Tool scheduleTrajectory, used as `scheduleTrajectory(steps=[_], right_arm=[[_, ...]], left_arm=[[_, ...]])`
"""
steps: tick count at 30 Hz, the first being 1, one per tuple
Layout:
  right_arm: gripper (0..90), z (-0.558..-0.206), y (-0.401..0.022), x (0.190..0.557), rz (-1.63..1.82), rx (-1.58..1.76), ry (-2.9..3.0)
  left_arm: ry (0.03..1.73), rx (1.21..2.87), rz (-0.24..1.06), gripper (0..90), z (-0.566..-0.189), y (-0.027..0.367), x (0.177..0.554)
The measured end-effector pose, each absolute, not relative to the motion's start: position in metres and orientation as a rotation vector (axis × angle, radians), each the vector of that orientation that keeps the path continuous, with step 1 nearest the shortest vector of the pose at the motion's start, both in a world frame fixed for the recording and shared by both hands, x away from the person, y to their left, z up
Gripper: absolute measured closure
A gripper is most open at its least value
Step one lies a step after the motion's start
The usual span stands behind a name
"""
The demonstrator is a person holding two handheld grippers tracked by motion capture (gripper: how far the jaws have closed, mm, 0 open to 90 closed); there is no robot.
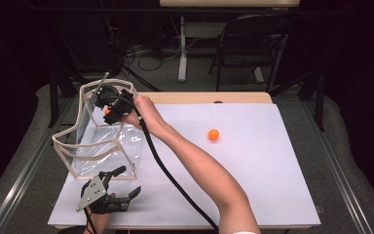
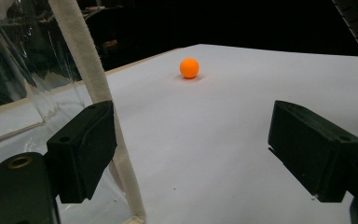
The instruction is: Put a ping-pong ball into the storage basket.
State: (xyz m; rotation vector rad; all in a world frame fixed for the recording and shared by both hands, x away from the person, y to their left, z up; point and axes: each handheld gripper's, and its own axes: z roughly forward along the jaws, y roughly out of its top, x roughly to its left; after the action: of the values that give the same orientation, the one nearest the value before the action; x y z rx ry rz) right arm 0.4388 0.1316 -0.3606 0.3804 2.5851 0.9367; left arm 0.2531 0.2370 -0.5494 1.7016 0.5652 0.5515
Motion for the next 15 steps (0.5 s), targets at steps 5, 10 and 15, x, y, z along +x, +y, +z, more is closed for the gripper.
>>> scheduleTrajectory(steps=[5, 10, 15], right_arm=[[50.2, -0.3611, 0.1325, 0.4381, 0.932, 0.375, 2.587], [50.1, -0.3615, 0.1333, 0.4380, 0.931, 0.371, 2.589], [47.8, -0.3621, 0.1336, 0.4382, 0.925, 0.379, 2.590]], left_arm=[[0.563, 1.704, 0.552, 15.8, -0.5494, 0.2370, 0.2533], [0.561, 1.703, 0.552, 15.8, -0.5494, 0.2367, 0.2534], [0.561, 1.704, 0.553, 15.8, -0.5493, 0.2371, 0.2535]])
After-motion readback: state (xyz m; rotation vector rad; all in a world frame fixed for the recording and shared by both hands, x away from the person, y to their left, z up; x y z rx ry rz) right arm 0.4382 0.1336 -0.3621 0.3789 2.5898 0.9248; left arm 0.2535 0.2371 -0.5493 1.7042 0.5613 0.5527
